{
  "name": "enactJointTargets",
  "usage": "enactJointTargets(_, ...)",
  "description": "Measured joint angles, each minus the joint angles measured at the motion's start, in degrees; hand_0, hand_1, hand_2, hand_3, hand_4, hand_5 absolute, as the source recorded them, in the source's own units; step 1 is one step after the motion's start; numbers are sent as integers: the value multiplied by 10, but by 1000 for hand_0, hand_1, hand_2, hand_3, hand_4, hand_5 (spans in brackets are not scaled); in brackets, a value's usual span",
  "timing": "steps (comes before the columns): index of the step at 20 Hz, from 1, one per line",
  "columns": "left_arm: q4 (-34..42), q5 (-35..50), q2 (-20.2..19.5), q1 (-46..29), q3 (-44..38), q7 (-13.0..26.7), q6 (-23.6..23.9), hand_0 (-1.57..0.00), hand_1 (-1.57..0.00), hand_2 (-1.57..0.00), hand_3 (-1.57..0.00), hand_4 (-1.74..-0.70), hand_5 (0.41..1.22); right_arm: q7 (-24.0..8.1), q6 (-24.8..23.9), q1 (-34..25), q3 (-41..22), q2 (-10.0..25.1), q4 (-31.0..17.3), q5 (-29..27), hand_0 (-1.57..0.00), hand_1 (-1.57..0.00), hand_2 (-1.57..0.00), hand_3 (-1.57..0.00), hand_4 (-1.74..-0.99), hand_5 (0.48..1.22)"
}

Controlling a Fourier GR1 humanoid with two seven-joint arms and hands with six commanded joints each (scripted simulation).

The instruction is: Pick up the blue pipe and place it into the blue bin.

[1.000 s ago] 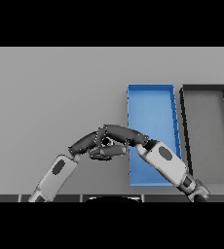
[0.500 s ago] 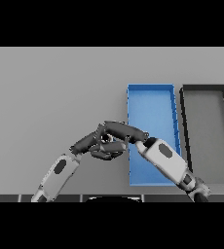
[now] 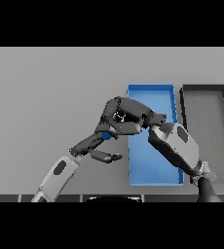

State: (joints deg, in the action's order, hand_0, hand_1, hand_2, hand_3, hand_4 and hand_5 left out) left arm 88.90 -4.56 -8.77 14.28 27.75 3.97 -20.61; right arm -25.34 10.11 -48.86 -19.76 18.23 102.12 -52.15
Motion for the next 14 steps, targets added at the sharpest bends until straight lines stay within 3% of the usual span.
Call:
enactJointTargets(5, 17, -7, -8, -11, 6, -15, 1, 1, 1, 1, 1, -903, 495, 38, -54, -111, 62, 50, -65, -16, -1571, -1571, -1571, -1571, -1730, 1110)
enactJointTargets(8, 18, 5, -14, -12, 1, -12, -9, 1, 1, 1, 1, -907, 491, 41, -80, -146, 85, 85, -145, 20, -1571, -1571, -1571, -1571, -1735, 1131)
enactJointTargets(11, 15, 4, -13, -17, 1, -14, -9, 1, 1, 1, 1, -910, 487, 28, -72, -125, 101, 111, -211, 62, -1571, -1571, -1571, -1571, -1738, 1129)
enactJointTargets(14, 17, 8, -12, -15, -4, -8, -5, 1, 1, 1, 1, -898, 489, 15, -80, -64, 115, 118, -240, 77, -1571, -1571, -1571, -1571, -1740, 1117)
